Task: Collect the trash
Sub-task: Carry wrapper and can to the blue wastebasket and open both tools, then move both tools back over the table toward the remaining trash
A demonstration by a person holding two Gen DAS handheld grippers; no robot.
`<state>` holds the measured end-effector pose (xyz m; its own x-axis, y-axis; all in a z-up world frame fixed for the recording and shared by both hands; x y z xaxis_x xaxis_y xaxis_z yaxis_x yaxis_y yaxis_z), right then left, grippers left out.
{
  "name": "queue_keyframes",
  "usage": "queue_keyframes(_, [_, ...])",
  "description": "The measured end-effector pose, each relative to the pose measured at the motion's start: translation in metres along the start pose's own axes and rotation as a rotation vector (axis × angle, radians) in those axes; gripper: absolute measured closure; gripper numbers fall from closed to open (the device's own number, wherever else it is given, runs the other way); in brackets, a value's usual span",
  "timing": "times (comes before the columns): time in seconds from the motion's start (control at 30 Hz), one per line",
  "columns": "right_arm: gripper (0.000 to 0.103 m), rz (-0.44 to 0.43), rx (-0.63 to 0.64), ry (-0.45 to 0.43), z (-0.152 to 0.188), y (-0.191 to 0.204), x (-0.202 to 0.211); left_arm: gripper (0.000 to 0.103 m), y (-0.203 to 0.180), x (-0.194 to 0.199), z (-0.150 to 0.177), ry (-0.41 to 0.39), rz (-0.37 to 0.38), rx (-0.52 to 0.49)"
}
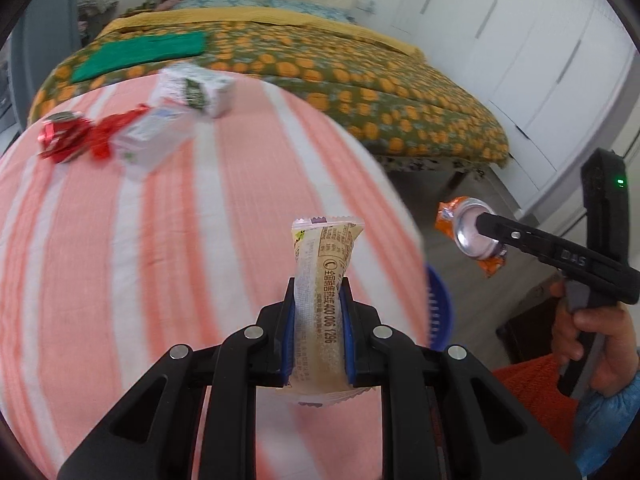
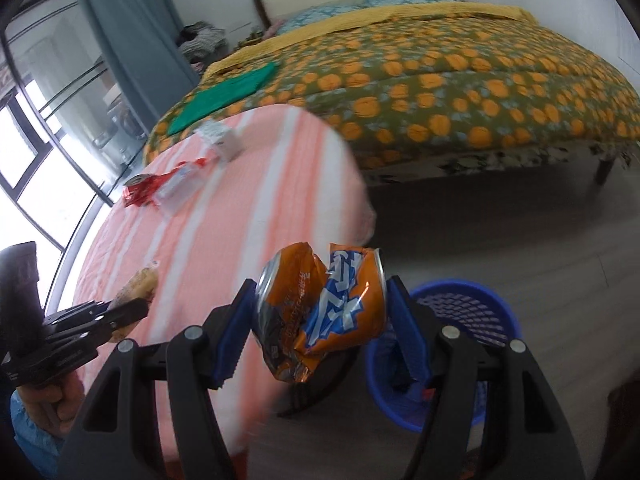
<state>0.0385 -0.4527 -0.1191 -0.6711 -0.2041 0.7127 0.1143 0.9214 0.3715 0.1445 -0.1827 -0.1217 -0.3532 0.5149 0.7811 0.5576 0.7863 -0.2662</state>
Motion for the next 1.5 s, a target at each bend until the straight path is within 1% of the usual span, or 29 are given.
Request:
queue_keyframes(0.1, [0.039, 0.028, -0.041, 0.009, 0.006, -0.04, 0.004, 0.085, -0.041, -0.016, -0.003, 0.02, 0.056, -0.035])
queue_keyframes(0.23, [0.039, 0.034, -0.093, 0.038, 0.017, -0.087, 0.002, 0.085, -0.097, -0.041, -0.001, 0.056, 0.122, -0.088])
queue_keyframes(0.3, [0.039, 0.036, -0.119, 0.052, 0.021, -0.106, 0.0, 0.085, -0.124, -0.058, 0.002, 0.079, 0.135, -0.116])
queue_keyframes(0.4, [0.038, 0.035, -0.179, 0.07, 0.029, -0.138, -0.008, 0.085, -0.155, -0.087, 0.005, 0.109, 0.133, -0.145])
queue_keyframes(0.53, [0.038, 0.039, -0.247, 0.078, 0.038, -0.171, -0.019, 0.085, -0.176, -0.128, 0.013, 0.154, 0.117, -0.147])
queue_keyframes(0.67, [0.038, 0.024, -0.309, 0.1, 0.046, -0.198, -0.031, 0.084, -0.182, -0.175, 0.022, 0.204, 0.092, -0.122])
queue_keyframes(0.77, [0.037, 0.012, -0.338, 0.11, 0.049, -0.211, -0.037, 0.084, -0.186, -0.204, 0.025, 0.223, 0.066, -0.122])
queue_keyframes(0.87, [0.034, -0.002, -0.363, 0.12, 0.05, -0.217, -0.044, 0.082, -0.186, -0.229, 0.028, 0.235, 0.033, -0.126])
queue_keyframes(0.9, [0.033, -0.004, -0.369, 0.123, 0.05, -0.218, -0.047, 0.073, -0.186, -0.236, 0.029, 0.237, 0.02, -0.125])
queue_keyframes(0.93, [0.025, -0.013, -0.38, 0.128, 0.051, -0.22, -0.05, 0.059, -0.185, -0.241, 0.029, 0.241, 0.017, -0.124])
queue_keyframes(0.97, [0.02, -0.02, -0.389, 0.131, 0.051, -0.221, -0.052, 0.053, -0.184, -0.244, 0.03, 0.241, 0.009, -0.123])
queue_keyframes(1.0, [0.019, -0.029, -0.4, 0.131, 0.052, -0.222, -0.053, 0.045, -0.184, -0.248, 0.029, 0.237, -0.007, -0.122])
queue_keyframes(1.03, [0.019, -0.03, -0.404, 0.131, 0.051, -0.222, -0.054, 0.041, -0.183, -0.245, 0.032, 0.235, -0.011, -0.122])
queue_keyframes(1.07, [0.019, -0.027, -0.405, 0.131, 0.051, -0.222, -0.053, 0.04, -0.184, -0.243, 0.033, 0.233, -0.008, -0.122])
queue_keyframes(1.13, [0.019, -0.016, -0.403, 0.117, 0.049, -0.223, -0.048, 0.033, -0.187, -0.236, 0.032, 0.221, 0.003, -0.129])
queue_keyframes(1.23, [0.017, 0.014, -0.396, 0.086, 0.045, -0.223, -0.04, 0.029, -0.194, -0.216, 0.033, 0.192, 0.019, -0.158])
queue_keyframes(1.37, [0.016, 0.113, -0.355, 0.037, 0.04, -0.217, -0.029, 0.023, -0.2, -0.18, 0.033, 0.147, 0.058, -0.18])
queue_keyframes(1.5, [0.015, 0.188, -0.279, -0.029, 0.037, -0.201, -0.016, 0.018, -0.192, -0.132, 0.032, 0.09, 0.074, -0.188])
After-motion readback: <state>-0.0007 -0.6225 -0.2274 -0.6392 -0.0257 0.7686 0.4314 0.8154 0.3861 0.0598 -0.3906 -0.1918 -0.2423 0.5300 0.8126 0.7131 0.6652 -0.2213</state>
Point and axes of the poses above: each gripper's, at about its wrist camera, not at the fingertips, and x roughly against the way its jaws point, y to its left, z to its underside, the point moved 1 cm from there along -x, roughly the way its jaws point, and after that the axes turned 1 degree about -z, right-handed, at the moved point
